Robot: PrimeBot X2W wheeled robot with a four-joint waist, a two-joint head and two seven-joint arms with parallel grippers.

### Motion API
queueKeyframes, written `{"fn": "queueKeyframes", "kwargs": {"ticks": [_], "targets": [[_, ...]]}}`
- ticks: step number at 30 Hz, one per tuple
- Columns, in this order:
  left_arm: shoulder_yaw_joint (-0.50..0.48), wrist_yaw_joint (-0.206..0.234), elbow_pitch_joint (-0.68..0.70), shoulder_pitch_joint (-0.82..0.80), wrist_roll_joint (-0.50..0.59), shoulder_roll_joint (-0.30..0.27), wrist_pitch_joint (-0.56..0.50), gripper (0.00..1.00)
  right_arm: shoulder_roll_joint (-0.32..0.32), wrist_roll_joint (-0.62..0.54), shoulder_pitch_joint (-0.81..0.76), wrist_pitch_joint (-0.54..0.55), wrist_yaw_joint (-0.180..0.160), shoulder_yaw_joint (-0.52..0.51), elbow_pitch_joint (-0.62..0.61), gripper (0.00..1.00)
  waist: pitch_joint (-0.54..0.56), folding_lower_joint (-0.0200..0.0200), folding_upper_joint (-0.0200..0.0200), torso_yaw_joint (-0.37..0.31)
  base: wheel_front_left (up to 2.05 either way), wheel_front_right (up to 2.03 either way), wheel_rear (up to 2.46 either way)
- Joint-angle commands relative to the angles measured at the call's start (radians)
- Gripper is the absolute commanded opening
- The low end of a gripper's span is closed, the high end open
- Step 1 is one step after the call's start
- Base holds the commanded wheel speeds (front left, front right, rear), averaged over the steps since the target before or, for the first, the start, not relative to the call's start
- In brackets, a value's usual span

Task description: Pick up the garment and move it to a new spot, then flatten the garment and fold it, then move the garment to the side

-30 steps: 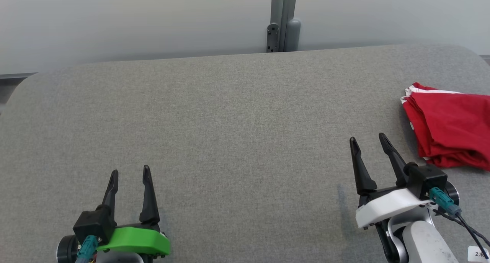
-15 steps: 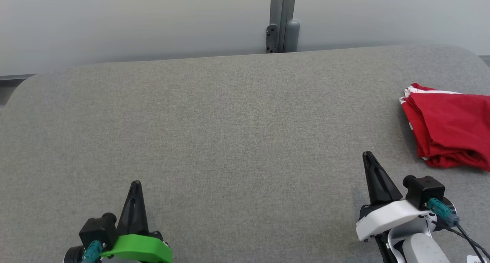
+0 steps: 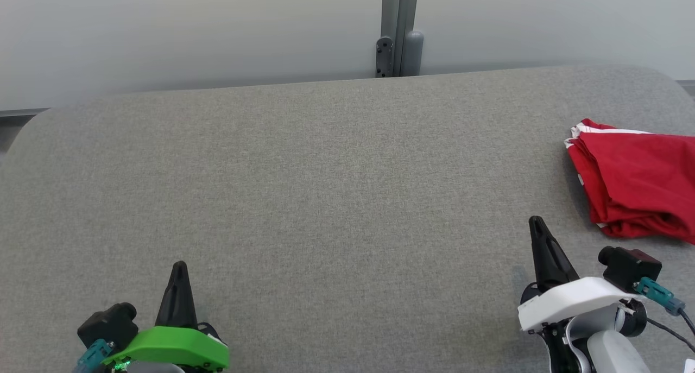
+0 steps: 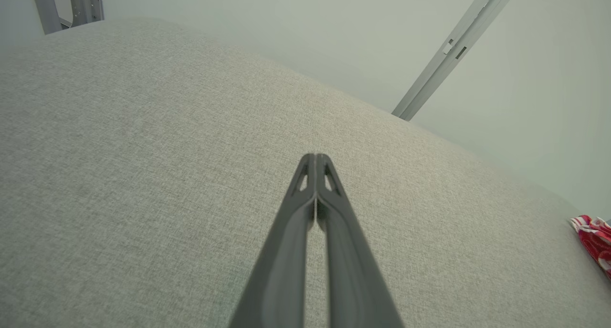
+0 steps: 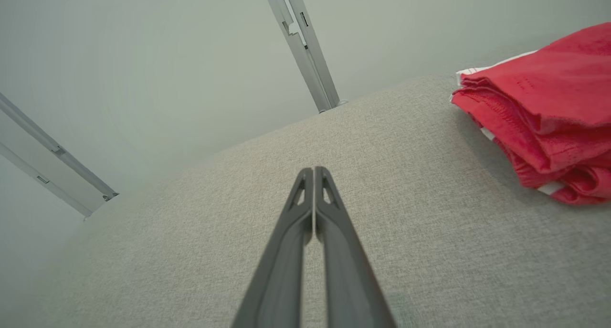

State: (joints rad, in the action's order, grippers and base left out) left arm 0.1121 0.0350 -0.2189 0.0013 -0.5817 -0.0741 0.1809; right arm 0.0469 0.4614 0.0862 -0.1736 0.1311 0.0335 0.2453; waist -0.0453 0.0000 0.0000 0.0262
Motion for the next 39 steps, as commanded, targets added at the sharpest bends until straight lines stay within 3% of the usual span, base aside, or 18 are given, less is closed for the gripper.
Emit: {"fn": "queueKeyframes", "kwargs": {"ticks": [1, 39], "targets": [[-0.013, -0.010, 0.011, -0.030, -0.041, 0.000, -0.010, 0.00, 0.008, 0.046, 0.017, 0.009, 0.000, -0.007, -0.013, 0.00, 0.001, 0.0000, 0.0000, 0.000, 0.00, 0.00, 0.00], [-0.112, -0.084, -0.005, -0.073, -0.507, 0.009, -0.142, 0.00, 0.016, 0.574, 0.023, 0.131, 0.000, -0.063, -0.010, 0.00, 0.015, 0.0000, 0.0000, -0.009, 0.00, 0.00, 0.00]]}}
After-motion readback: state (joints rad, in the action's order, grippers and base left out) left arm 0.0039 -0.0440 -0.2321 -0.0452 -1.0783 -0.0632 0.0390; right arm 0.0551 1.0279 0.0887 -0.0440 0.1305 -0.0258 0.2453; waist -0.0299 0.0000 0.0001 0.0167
